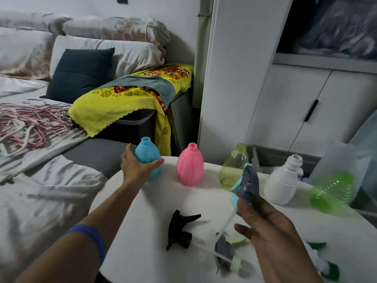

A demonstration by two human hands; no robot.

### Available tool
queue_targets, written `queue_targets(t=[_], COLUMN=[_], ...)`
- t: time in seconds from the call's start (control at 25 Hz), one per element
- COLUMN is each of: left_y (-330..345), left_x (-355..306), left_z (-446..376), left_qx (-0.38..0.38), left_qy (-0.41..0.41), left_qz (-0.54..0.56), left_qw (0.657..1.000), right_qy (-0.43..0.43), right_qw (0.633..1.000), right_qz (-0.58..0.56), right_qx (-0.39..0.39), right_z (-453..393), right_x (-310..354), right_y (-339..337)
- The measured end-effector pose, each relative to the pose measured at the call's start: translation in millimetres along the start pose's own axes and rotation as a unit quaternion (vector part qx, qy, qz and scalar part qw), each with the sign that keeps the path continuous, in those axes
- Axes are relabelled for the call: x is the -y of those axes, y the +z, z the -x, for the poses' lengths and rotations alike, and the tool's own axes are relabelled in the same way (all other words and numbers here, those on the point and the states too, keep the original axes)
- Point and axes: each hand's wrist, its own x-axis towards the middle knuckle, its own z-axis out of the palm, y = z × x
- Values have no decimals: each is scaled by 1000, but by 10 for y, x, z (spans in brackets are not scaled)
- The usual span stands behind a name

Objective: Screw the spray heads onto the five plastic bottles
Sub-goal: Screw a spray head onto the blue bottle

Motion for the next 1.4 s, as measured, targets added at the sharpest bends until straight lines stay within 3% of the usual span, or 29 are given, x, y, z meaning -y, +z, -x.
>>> queue_targets(t=[0.16, 0.28, 0.48, 0.6, 0.8, 0.96, 1.2, 1.4], left_y=[179, 68, -335, -603, -896, -876, -825, -759], left_x=[79, -31, -556, -789, -996, -1029, -1044, -1100], left_z=[-14, 120, 772, 1257, 1832, 1863, 1823, 1962], left_qx=[-6, 14, 113, 132, 50, 49, 53, 97], left_qy=[15, 60, 172, 272, 371, 377, 377, 429], left_qz=[67, 9, -60, -123, -187, -218, -215, -210], left_qw=[998, 998, 977, 945, 908, 899, 899, 873], right_qy=[5, 15, -78, -135, -159, -158, -181, -182], right_qw=[998, 992, 971, 970, 975, 980, 973, 978], right_qz=[-10, -34, -92, -57, -33, -7, 33, 44], right_qx=[-67, -122, -204, -192, -151, -121, -141, -90], right_z=[-111, -106, 129, 228, 268, 267, 273, 297], right_x=[8, 111, 445, 581, 622, 636, 709, 614], right_y=[-55, -134, -216, -283, -414, -433, -544, -415])
